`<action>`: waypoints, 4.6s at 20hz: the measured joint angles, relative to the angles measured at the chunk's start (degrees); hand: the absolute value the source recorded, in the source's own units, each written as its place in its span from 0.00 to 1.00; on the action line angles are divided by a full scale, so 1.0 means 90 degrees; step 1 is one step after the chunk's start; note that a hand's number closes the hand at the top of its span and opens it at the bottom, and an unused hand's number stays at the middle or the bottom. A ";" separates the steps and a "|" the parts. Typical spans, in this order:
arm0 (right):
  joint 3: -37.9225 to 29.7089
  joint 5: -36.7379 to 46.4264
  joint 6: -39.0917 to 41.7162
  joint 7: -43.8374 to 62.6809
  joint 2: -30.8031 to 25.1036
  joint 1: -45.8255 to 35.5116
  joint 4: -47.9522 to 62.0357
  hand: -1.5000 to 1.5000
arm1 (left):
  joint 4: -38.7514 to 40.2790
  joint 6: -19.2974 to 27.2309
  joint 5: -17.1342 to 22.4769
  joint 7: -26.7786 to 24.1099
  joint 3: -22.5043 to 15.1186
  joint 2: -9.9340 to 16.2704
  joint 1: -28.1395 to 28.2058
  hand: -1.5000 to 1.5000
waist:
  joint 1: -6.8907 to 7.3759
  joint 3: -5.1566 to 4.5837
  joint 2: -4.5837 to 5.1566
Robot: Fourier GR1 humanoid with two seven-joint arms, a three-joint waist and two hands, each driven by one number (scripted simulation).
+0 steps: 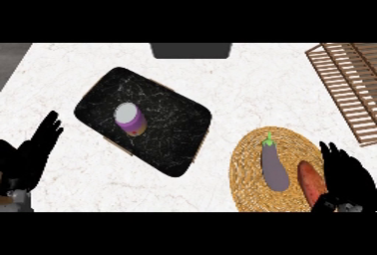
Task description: Pick the sweet potato from the placemat and place it in the tiered shelf
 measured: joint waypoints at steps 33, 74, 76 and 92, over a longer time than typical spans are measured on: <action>-0.2272 0.1592 -0.1350 0.1338 0.1335 -0.3300 0.2191 1.00 | -0.0139 -0.0574 -0.0467 -0.0021 0.0229 -0.0375 -0.0116 0.50 | 0.0478 -0.0001 0.0141; -0.4526 0.5347 -0.1930 0.1825 0.0408 -0.9383 0.5634 1.00 | -0.0100 -0.0574 -0.0471 -0.0042 0.0535 -0.0380 0.0032 0.50 | 0.0117 -0.0006 0.0027; -0.4627 0.5412 -0.1936 0.1770 0.0208 -0.9417 0.5901 1.00 | -0.0092 -0.0535 -0.0511 -0.0054 0.0494 -0.0450 0.0033 0.50 | 0.0127 -0.0006 0.0036; -0.5353 0.5163 -0.2678 0.1401 -0.0841 -0.8747 0.6771 1.00 | -0.0127 -0.0544 -0.0560 0.0117 0.0538 -0.0471 -0.0059 0.50 | 0.0101 0.0003 0.0037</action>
